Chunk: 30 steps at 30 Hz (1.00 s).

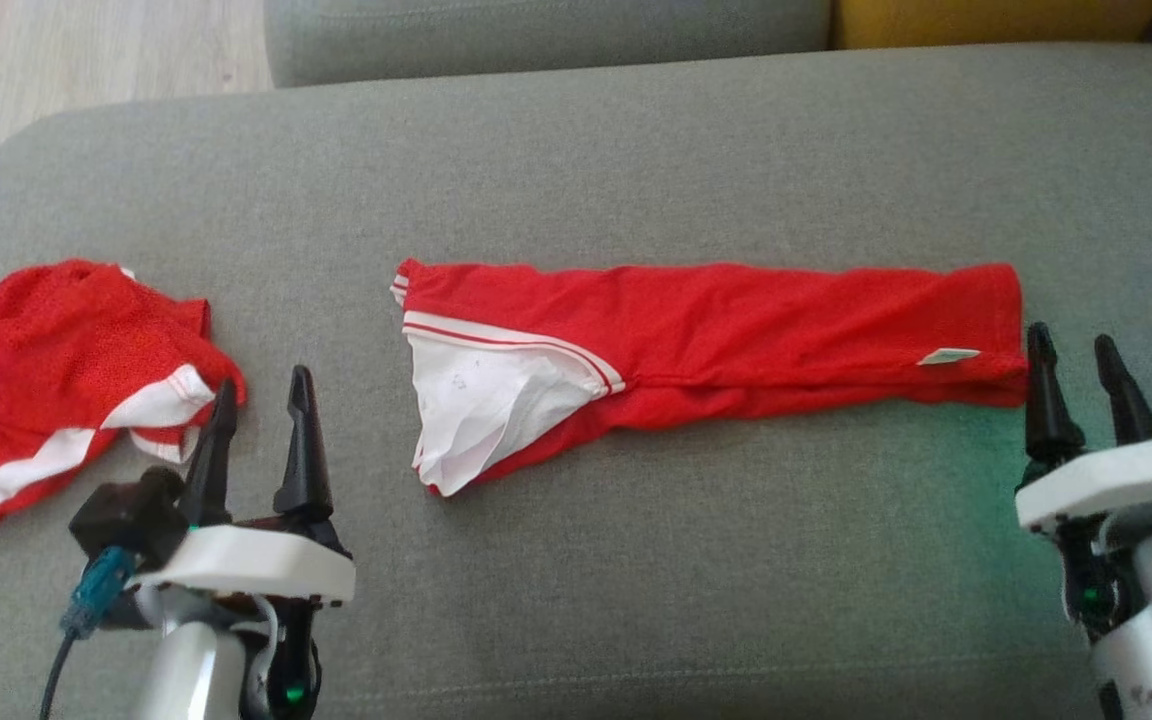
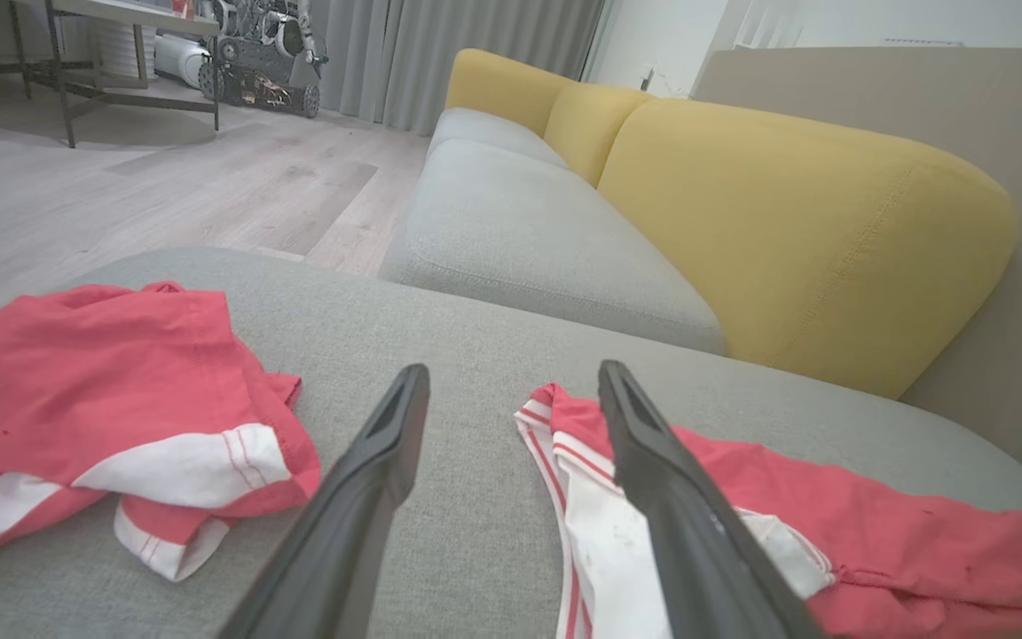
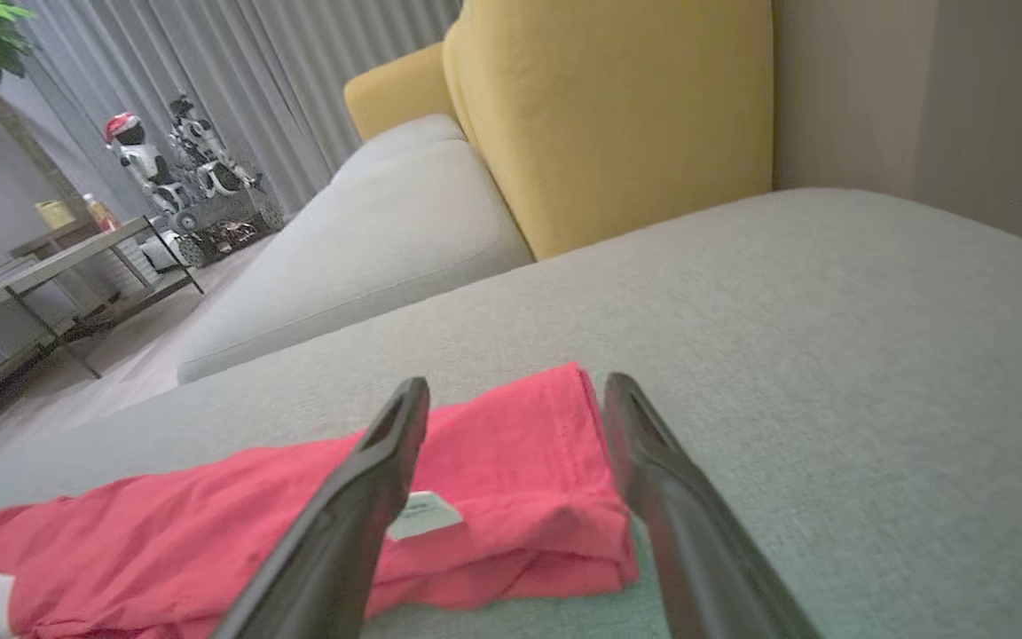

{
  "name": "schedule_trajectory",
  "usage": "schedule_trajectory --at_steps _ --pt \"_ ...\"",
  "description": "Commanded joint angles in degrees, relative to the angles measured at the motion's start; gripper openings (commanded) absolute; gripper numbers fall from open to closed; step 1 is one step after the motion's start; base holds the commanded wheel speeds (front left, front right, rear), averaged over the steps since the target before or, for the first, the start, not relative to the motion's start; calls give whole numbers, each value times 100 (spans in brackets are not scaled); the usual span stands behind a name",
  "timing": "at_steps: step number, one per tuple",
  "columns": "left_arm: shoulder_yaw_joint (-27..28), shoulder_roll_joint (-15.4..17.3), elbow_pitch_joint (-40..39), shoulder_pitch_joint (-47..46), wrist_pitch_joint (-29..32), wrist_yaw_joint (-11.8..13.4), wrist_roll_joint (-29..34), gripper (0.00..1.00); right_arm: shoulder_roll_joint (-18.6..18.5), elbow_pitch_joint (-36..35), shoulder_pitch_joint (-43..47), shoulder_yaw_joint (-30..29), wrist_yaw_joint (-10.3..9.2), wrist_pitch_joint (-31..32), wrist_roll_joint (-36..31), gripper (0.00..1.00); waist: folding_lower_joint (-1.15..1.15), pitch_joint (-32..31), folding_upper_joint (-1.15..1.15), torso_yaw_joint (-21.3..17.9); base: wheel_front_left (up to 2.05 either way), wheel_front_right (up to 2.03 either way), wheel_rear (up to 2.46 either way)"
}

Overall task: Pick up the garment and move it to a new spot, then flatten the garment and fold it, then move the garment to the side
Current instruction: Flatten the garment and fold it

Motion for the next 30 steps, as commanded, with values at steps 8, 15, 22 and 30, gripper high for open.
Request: schedule_trajectory --at_steps 8,15,22,30 --pt "71 -13 56 -460 -68 -139 28 100 228 831 -897 -776 -5 693 -208 100 0 309 0 154 0 0 0" --pt "-107 -15 119 -631 -68 -85 -26 100 201 1674 -1432 -1062 -5 1164 -445 100 0 533 0 281 0 0 0" --pt "-199 -15 124 -740 -69 -45 -41 100 153 2306 -1763 -972 -5 1434 -634 100 0 675 0 345 0 0 0" --pt "-209 -16 136 -791 -69 -20 -29 100 204 2709 -1912 -765 -5 1543 -588 0 0 714 0 327 0 0 0"
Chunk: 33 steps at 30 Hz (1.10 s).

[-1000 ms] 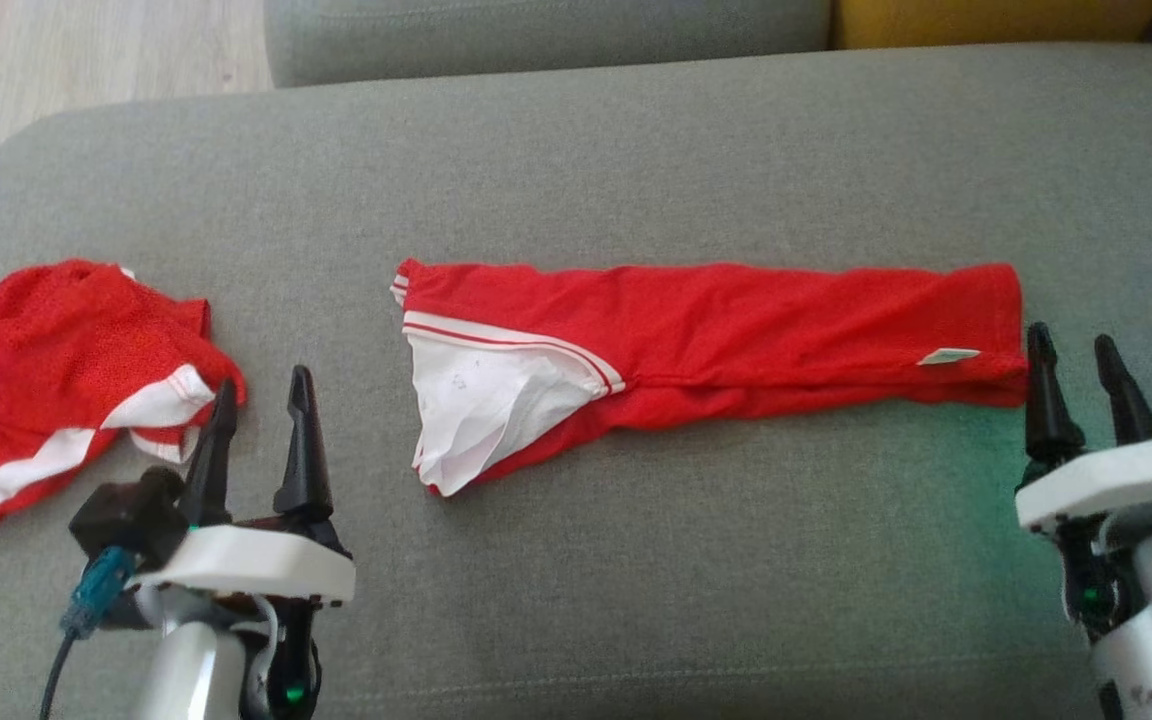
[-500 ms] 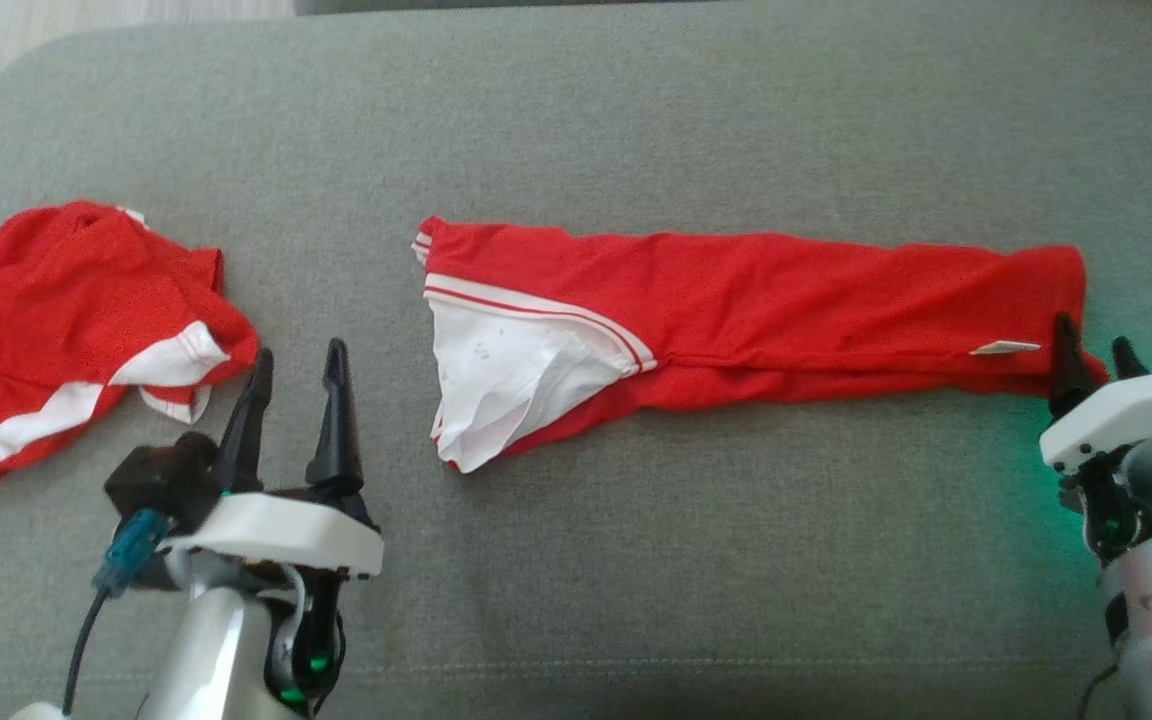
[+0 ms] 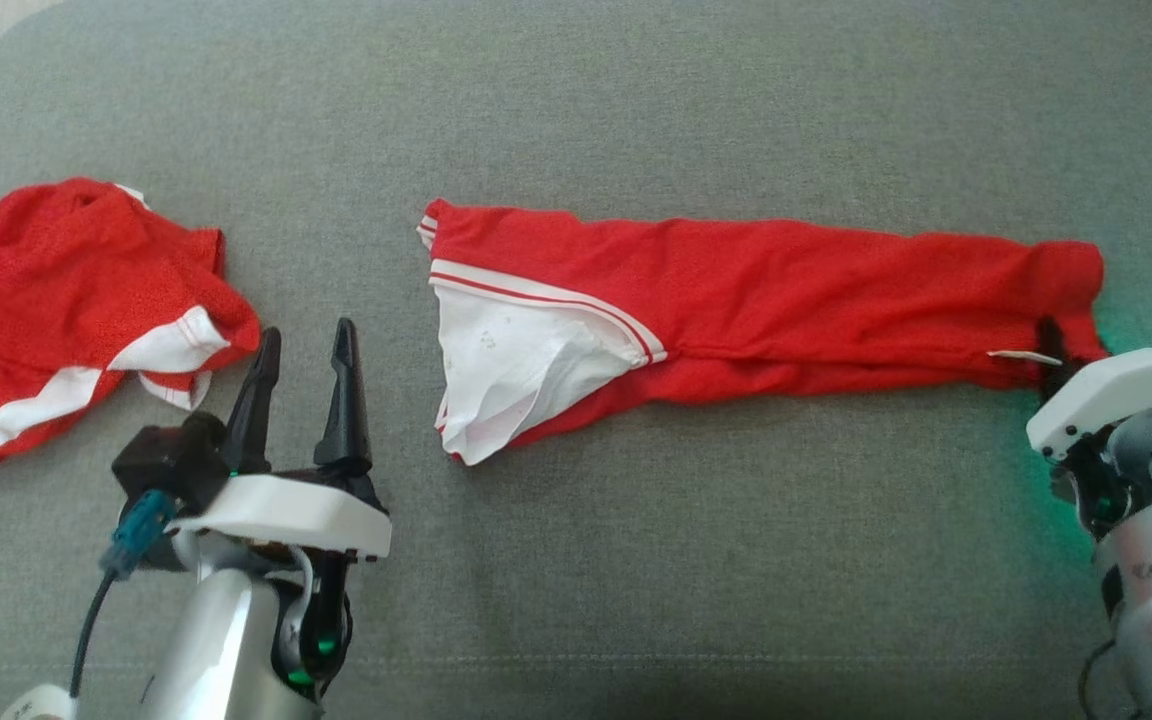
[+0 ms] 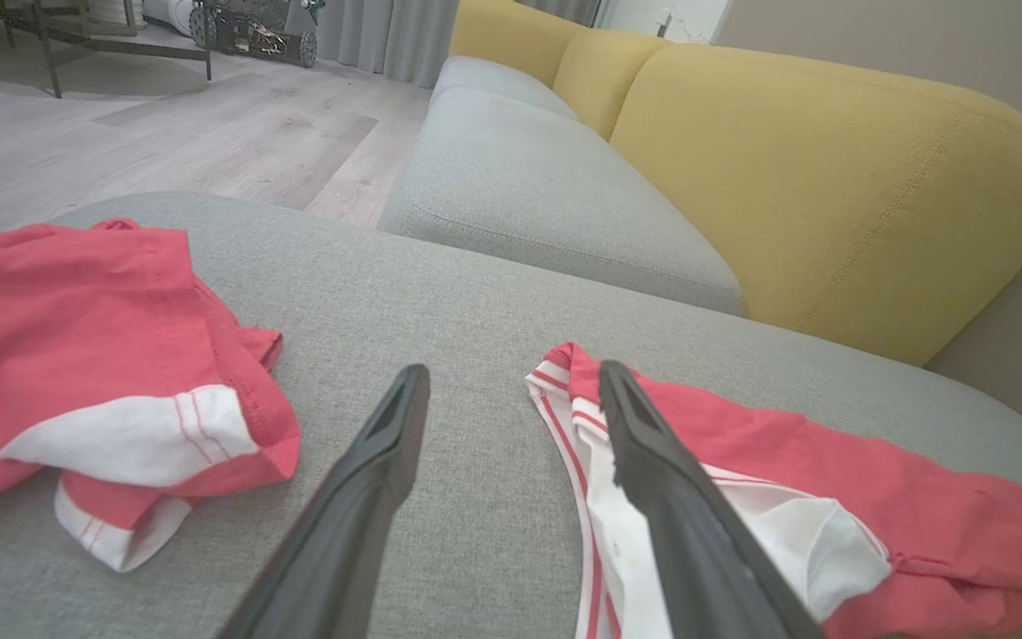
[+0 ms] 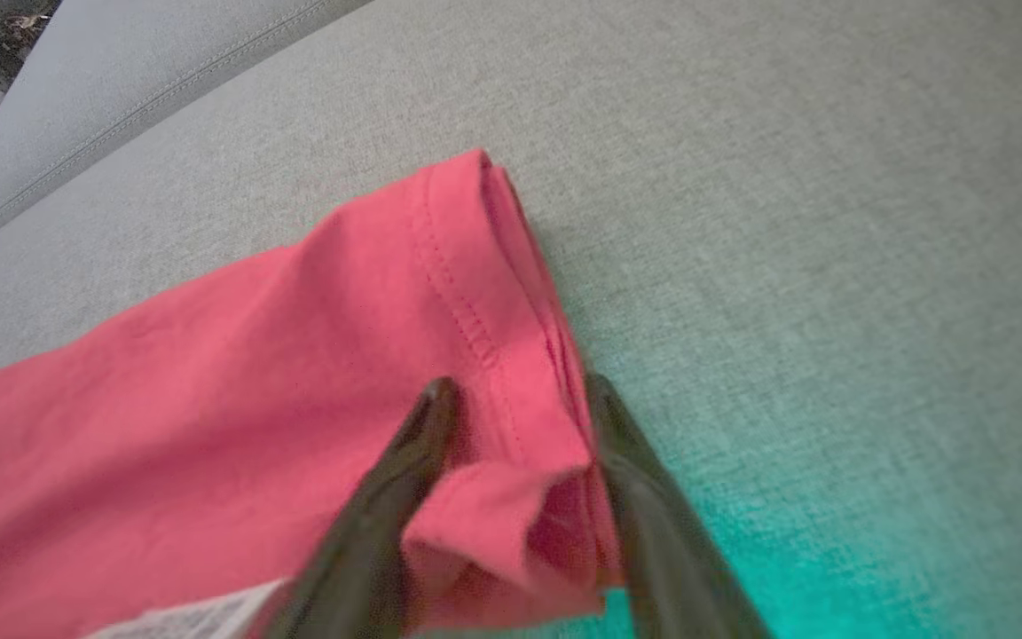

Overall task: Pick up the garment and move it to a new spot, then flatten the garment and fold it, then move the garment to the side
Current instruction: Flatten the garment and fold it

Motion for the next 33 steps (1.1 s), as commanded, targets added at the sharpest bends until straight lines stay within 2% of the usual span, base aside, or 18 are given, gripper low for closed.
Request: schedule_trajectory --at_steps 1,10,15,22,26,33 --pt "156 33 -172 -231 -69 11 -21 100 3 -22 -27 228 -5 38 63 0 0 -5 0 -18 0 0 0" --pt "162 33 -151 -241 -69 5 -24 100 -590 -58 -157 544 -5 -364 -183 0 0 -32 0 -74 0 0 0" --pt "124 33 -141 -257 -69 -1 -72 100 -1320 165 -325 734 -5 -684 -1006 0 0 -43 0 -52 0 0 0" --pt "94 33 -136 -244 -69 13 -128 100 -1847 712 -667 175 -5 -932 -2114 0 0 -64 0 -14 0 0 0" --pt "111 33 -123 -215 -69 20 -157 100 -1718 796 -785 -300 -5 -1055 -2645 0 0 -151 0 -31 0 0 0" --pt "133 32 -70 -61 -69 15 -185 100 -689 665 -982 -541 -5 -1095 -2789 0 0 -476 0 -158 0 0 0"
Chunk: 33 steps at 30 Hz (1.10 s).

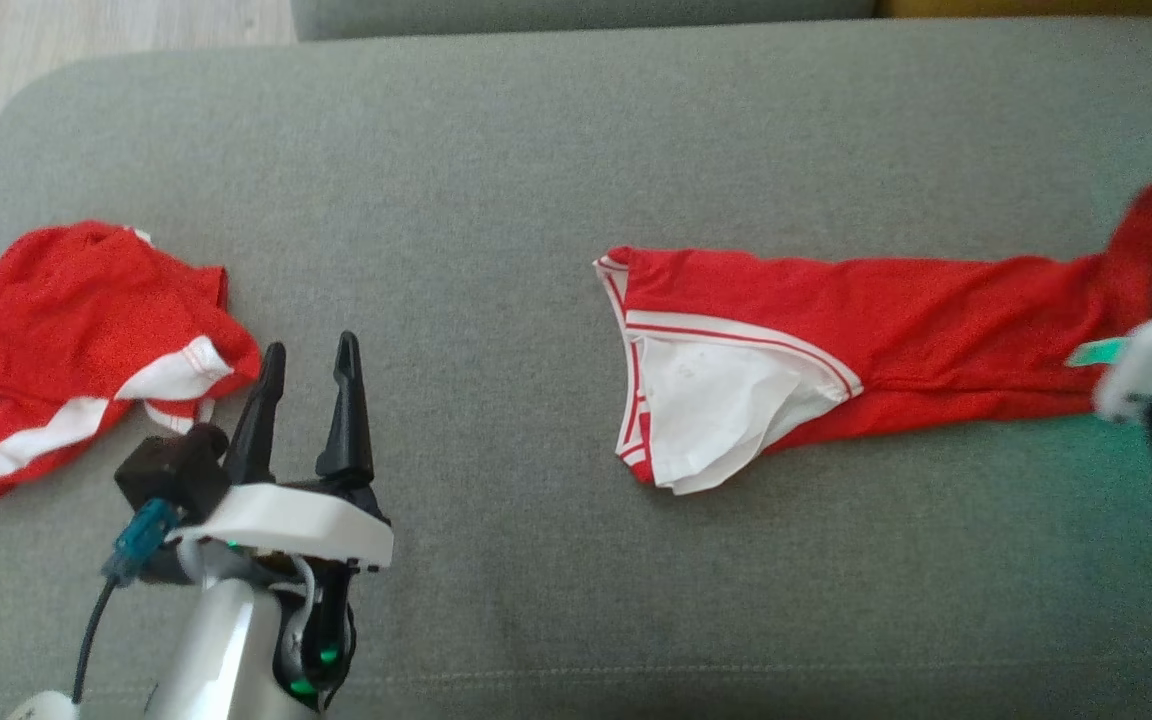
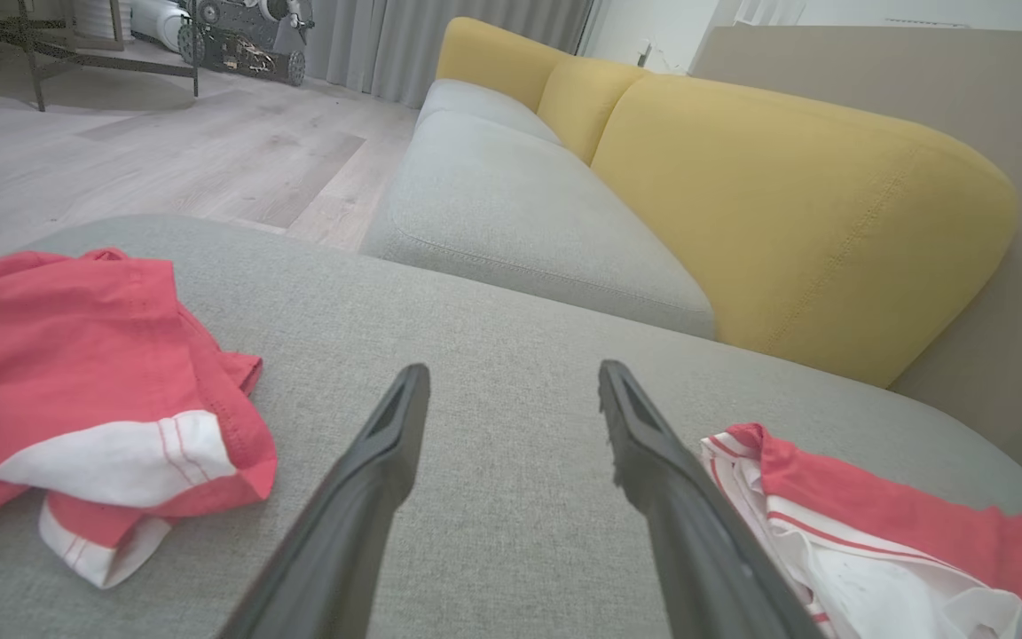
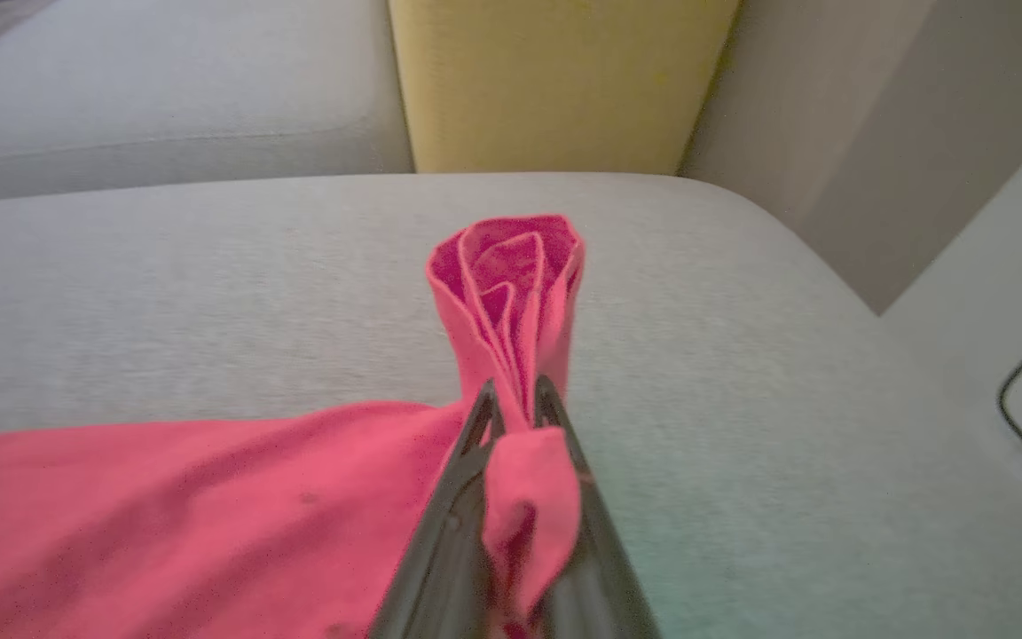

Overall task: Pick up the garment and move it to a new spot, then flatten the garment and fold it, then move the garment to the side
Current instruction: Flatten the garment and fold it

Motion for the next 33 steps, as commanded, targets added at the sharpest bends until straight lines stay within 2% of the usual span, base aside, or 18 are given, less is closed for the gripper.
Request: schedule_trajectory --at_steps 1,7,11,19,25,33 --pt "162 41 -135 -78 -69 8 -25 100 113 -222 -223 159 -5 -80 41 0 0 -135 0 -57 0 0 0" --pt "117 41 -67 94 -69 12 -84 100 1184 -495 -227 659 -5 23 682 0 0 -521 0 -82 0 0 0" --pt "137 41 -56 237 -69 4 -86 100 1584 -966 -33 1247 -5 269 1433 0 0 -687 0 -68 0 0 0" --pt "146 41 -81 334 -69 3 -117 100 1673 -2736 924 2906 -5 1049 3471 0 0 -718 0 32 0 0 0" --pt "36 41 -110 263 -69 27 -157 100 1675 -3263 1299 3445 -5 1098 3911 0 0 -556 0 153 0 0 0" --pt "-38 41 -84 156 -69 46 -178 100 1675 -3116 1395 3876 -5 975 4242 0 0 -349 0 318 0 0 0"
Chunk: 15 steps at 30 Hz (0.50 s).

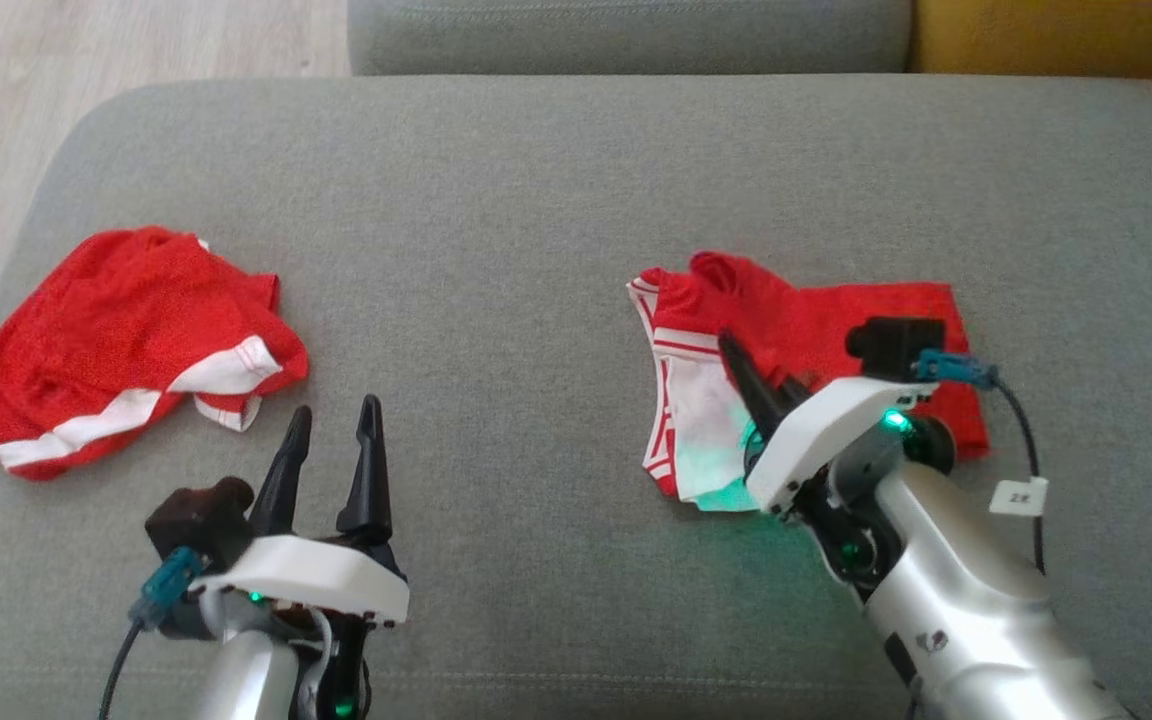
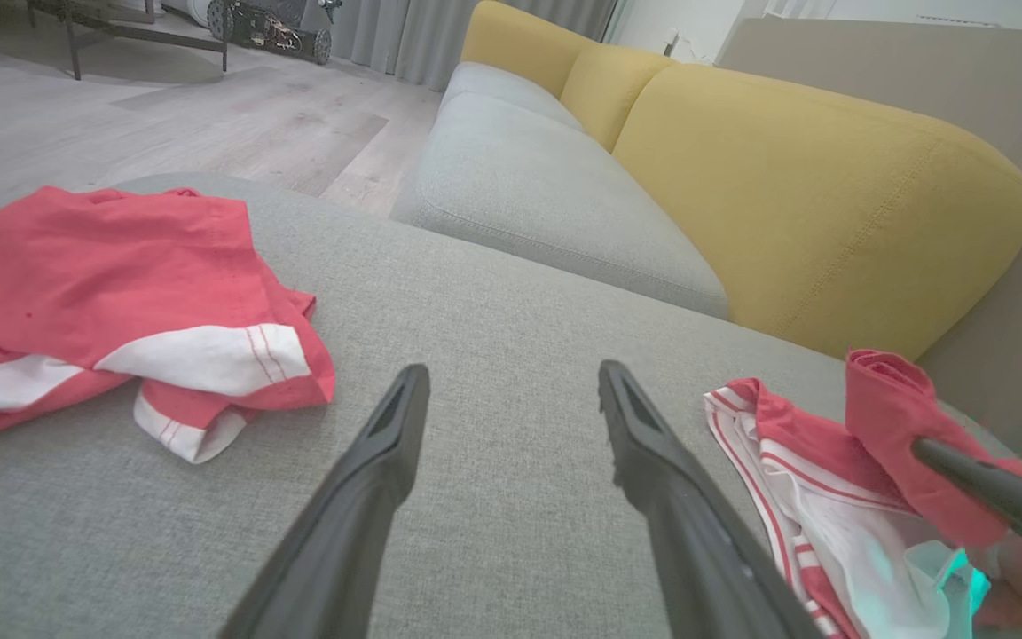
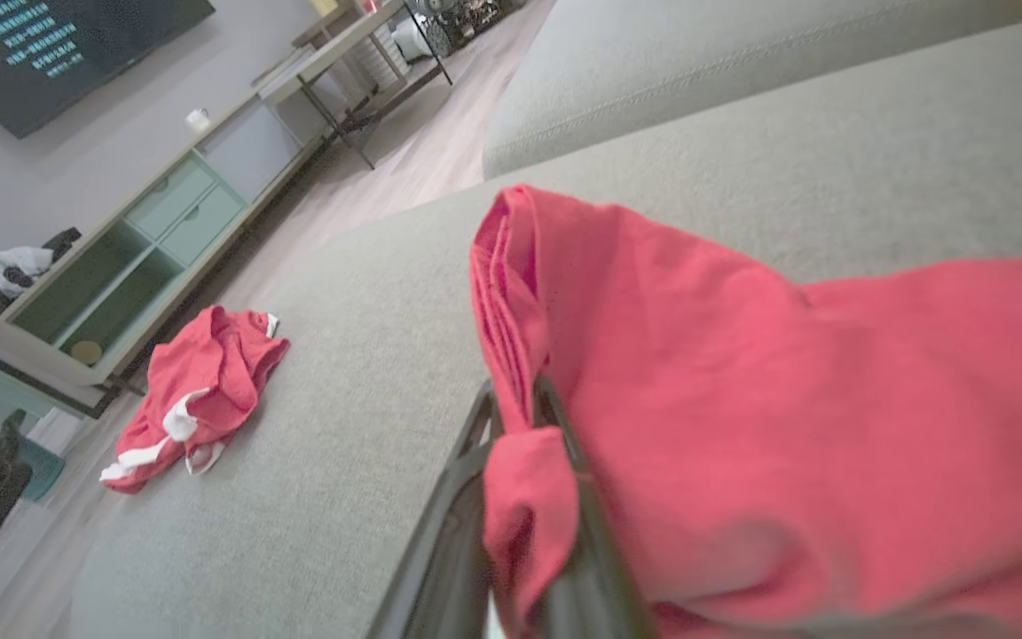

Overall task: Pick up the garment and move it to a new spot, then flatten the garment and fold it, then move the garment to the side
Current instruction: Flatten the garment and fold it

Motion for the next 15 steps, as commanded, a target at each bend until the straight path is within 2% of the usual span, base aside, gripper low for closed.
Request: schedule_trajectory --at_steps 1,3,4,5,11,15 --pt "138 39 -189 -307 -70 43 -34 100 68 -119 -52 190 -5 -70 68 0 0 58 0 45 0 0 0" --pt "126 39 -185 -336 -70 48 -42 100 68 -40 -44 341 -5 -92 128 0 0 100 0 73 0 0 0" --pt "119 39 -184 -348 -70 51 -47 100 68 -4 -44 413 -5 -118 155 41 0 118 0 85 0 0 0" --pt "113 39 -181 -357 -70 52 -53 100 68 5 -40 492 -5 -141 217 100 0 133 0 97 0 0 0" --pt "92 39 -165 -363 -70 80 -89 100 68 -68 -60 891 -5 -334 690 100 0 166 0 94 0 0 0" --pt "96 39 -155 -347 -70 101 -110 100 68 36 -184 876 -5 -534 758 100 0 130 0 12 0 0 0"
